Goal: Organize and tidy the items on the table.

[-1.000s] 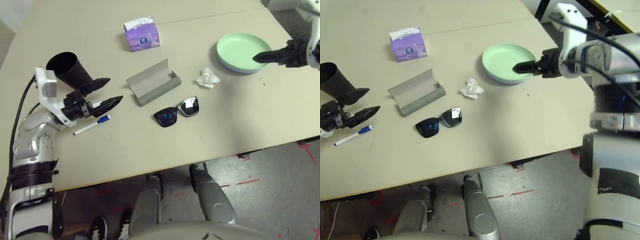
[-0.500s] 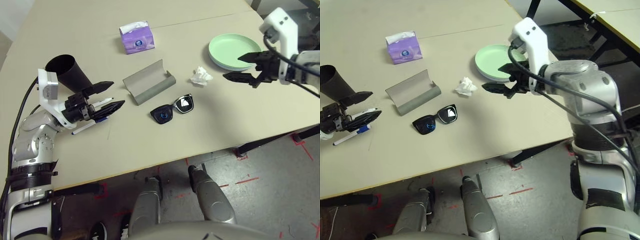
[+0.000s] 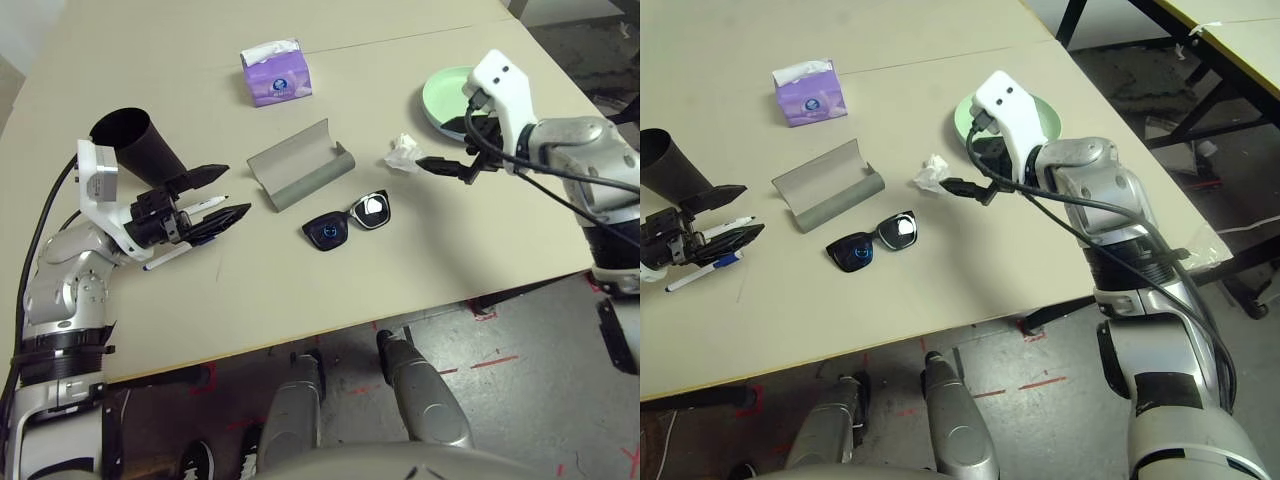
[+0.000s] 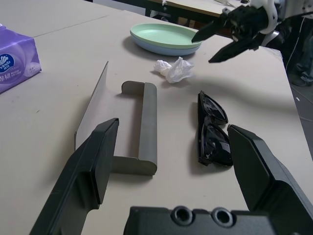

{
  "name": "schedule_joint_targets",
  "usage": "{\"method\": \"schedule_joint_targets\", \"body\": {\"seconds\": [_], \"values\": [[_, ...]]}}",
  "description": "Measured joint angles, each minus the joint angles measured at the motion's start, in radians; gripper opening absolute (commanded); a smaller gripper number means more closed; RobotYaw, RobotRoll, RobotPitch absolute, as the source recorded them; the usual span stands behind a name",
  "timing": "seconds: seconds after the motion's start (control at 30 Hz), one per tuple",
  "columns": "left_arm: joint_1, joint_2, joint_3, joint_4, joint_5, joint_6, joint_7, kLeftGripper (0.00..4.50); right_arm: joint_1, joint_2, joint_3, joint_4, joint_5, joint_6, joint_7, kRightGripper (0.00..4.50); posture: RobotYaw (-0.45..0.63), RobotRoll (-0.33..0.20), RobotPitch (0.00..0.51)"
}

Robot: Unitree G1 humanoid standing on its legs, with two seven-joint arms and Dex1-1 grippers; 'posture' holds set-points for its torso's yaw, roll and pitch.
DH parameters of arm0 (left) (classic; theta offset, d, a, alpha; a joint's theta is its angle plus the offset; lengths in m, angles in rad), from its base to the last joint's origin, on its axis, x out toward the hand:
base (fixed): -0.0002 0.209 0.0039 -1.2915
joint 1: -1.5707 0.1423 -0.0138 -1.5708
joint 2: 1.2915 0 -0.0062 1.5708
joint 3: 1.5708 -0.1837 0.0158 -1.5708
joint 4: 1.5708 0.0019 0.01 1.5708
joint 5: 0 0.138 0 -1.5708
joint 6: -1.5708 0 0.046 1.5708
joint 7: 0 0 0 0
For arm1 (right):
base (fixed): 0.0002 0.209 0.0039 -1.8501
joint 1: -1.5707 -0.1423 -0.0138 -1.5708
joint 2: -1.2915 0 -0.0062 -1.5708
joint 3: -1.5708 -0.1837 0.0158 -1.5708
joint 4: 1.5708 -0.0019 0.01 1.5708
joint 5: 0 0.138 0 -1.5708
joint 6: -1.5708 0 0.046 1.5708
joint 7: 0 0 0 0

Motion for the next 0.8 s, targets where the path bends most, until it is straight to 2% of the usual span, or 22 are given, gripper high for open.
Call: {"method": "schedule_joint_targets", "body": {"seconds": [0.2,0.43,0.73,0.8], "values": [[0.002,0.003,0.001,-0.008,0.0,0.003,0.0,4.5,0.008,0.078,0.01,0.118,-0.048,-0.091,-0.016,4.49,-0.19,0.0,0.276],[0.022,0.015,0.001,-0.018,0.0,0.011,-0.002,4.5,-0.065,0.164,0.01,0.293,-0.098,-0.201,-0.045,4.49,-0.18,0.0,0.282],[0.041,0.015,0.004,-0.043,-0.001,0.013,0.009,4.5,-0.095,0.208,0.002,0.408,-0.12,-0.269,-0.059,4.49,-0.16,0.0,0.28],[0.042,0.015,0.005,-0.045,-0.001,0.013,0.012,4.5,-0.096,0.208,-0.001,0.416,-0.124,-0.272,-0.056,3.85,-0.16,0.0,0.279]]}}
